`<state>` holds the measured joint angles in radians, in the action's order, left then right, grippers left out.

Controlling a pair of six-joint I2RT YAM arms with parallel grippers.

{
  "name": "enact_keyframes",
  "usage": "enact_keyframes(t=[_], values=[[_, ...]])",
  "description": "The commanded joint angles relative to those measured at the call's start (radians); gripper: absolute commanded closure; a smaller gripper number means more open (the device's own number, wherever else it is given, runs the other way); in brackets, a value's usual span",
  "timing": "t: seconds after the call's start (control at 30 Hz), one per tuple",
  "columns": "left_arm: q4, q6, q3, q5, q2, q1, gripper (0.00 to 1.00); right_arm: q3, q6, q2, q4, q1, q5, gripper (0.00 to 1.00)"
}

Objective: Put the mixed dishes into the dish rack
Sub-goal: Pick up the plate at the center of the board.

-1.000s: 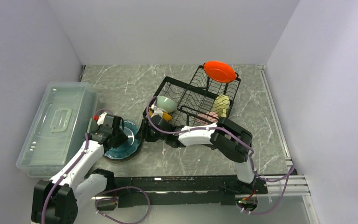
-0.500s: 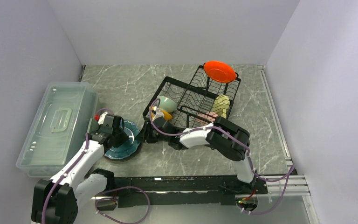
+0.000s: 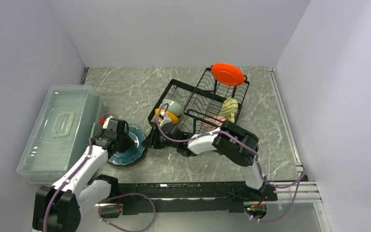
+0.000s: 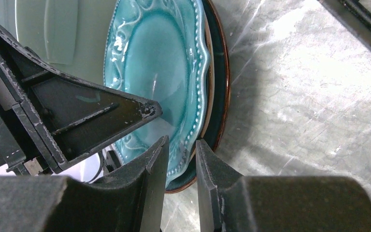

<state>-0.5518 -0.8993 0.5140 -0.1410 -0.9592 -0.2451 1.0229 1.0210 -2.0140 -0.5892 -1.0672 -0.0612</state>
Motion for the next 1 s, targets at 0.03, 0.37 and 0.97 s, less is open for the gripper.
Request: enact_keyframes(t=[0.03,0.37,0.97], values=[[-0.044,0.023,-0.039,0.037,-0.017,0.002,0.67,-0.017,0.005,0.021,-0.122,0.001,-0.008,0.72],[-0.026,0.029,-0.042,0.099,-0.038,0.001,0.69,-0.038,-0.007,0.007,-0.219,0.002,-0.019,0.91],[-0.193,0.071,0.140,0.112,0.042,0.001,0.35,-0.159,-0.018,0.134,-0.236,0.001,0.054,1.00]])
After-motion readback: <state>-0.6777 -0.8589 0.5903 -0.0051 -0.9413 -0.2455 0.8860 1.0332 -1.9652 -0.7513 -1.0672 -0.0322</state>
